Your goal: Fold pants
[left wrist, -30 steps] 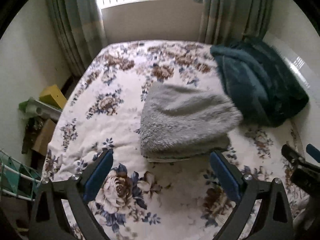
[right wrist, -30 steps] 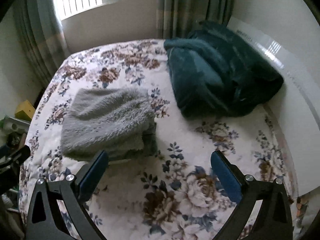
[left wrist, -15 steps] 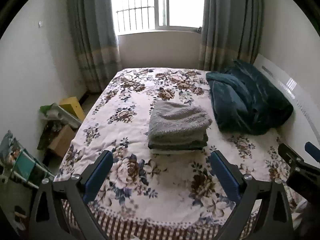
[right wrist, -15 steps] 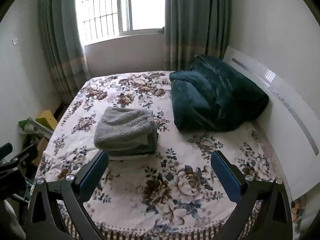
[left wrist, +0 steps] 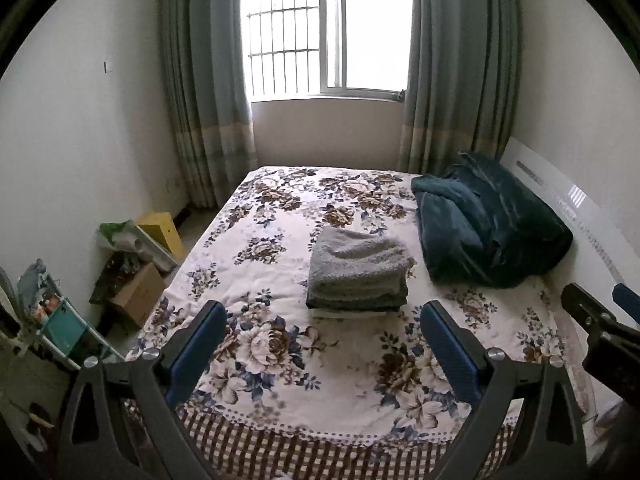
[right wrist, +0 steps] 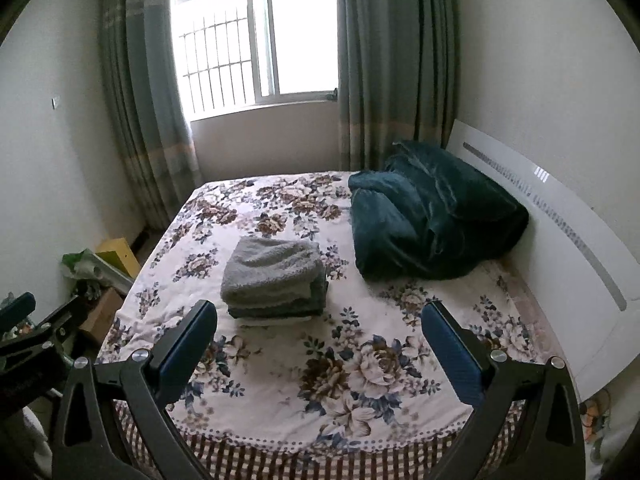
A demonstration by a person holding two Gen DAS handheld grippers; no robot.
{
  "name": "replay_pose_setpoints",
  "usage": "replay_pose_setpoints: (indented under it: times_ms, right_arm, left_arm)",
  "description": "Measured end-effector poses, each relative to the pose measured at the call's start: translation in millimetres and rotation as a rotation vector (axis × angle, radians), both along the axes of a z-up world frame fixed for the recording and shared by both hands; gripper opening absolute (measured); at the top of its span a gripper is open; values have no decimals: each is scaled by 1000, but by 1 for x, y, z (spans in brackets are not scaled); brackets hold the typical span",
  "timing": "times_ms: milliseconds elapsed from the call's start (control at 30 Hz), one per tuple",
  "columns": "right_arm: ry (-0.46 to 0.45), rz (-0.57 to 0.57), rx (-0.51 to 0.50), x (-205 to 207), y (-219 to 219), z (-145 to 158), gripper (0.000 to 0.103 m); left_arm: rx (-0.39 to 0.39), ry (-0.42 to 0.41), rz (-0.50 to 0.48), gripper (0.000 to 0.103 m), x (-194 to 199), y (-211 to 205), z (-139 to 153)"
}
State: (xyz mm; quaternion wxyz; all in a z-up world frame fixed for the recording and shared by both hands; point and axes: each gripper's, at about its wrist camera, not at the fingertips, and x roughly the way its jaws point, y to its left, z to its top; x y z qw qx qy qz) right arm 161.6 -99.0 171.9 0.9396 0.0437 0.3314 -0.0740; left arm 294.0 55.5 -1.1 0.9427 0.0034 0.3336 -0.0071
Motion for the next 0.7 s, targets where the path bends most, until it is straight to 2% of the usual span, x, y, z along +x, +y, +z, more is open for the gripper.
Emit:
replay_pose_setpoints:
  times_ms: [100,167,333,700]
  right_arm:
    - [-1,-1,-18,-7,9,9,103]
    - [-1,-1,-18,-3,10,4,103]
    - [21,12,-12,-4,17,8,103]
    - [83,29,-1,15,20,-3,103]
  left_arm:
    - [1,15,-8,99,-2,4,0]
    - [-2,19,-19,103,-2,7,-1]
    - [9,41,-25,103,-1,10,-8]
    - [16,67,9,103,3,18,-17]
